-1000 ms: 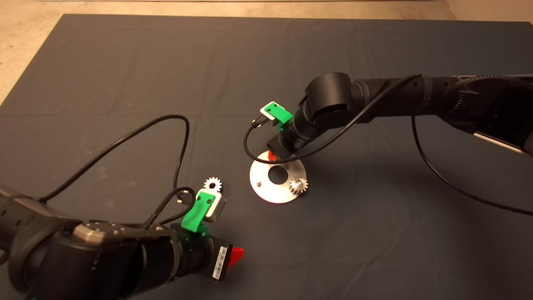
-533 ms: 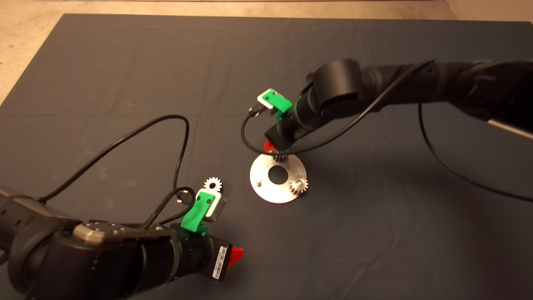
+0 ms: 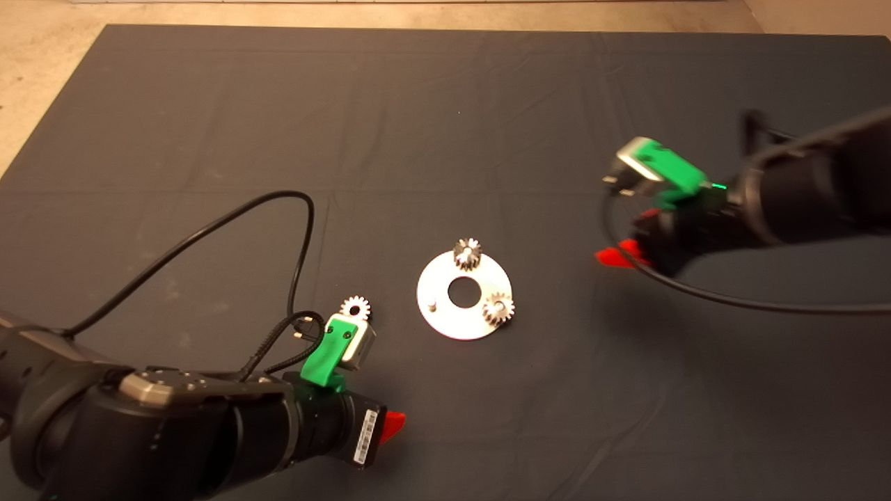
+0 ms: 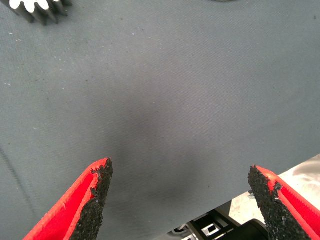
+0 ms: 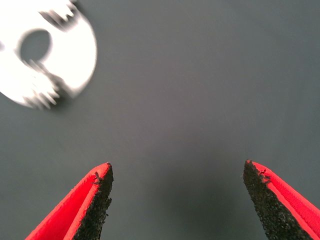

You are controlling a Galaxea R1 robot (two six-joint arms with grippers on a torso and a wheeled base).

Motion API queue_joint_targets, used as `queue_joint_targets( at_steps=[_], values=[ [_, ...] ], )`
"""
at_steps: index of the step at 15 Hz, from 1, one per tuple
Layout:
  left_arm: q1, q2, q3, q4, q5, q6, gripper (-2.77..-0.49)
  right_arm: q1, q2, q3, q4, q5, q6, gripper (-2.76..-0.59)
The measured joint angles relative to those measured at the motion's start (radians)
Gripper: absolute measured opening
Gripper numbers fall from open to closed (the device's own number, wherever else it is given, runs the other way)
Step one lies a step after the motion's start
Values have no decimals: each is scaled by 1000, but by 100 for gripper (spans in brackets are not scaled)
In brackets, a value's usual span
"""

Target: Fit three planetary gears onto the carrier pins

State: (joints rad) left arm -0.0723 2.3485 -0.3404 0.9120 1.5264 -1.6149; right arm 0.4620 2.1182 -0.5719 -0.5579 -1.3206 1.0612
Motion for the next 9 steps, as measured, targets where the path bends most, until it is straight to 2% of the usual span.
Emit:
queue_joint_targets(
  at_steps=[1,3,4,5,6,7,8,9],
  values=[
    [0,0,0,1,0,0,-134,-50,-73,36,0,-6,6,-144],
    [-12,2,0,0,0,8,-134,-164,-136,84,-2,-10,21,-144],
    [-25,4,0,1,0,18,-134,-183,-140,100,-11,-7,38,-144],
    [-31,3,0,1,0,36,-134,-201,-138,112,-36,-4,55,-144],
    [-31,3,0,1,1,54,-134,-247,-117,117,-82,-7,75,-144],
    [-32,4,0,1,0,68,-134,-314,-75,124,-131,-9,94,-144],
    [-41,6,0,1,1,80,-134,-376,-36,135,-167,-6,120,-144],
    [-52,12,0,1,1,84,-134,-404,-16,145,-185,-4,135,-144]
  ],
)
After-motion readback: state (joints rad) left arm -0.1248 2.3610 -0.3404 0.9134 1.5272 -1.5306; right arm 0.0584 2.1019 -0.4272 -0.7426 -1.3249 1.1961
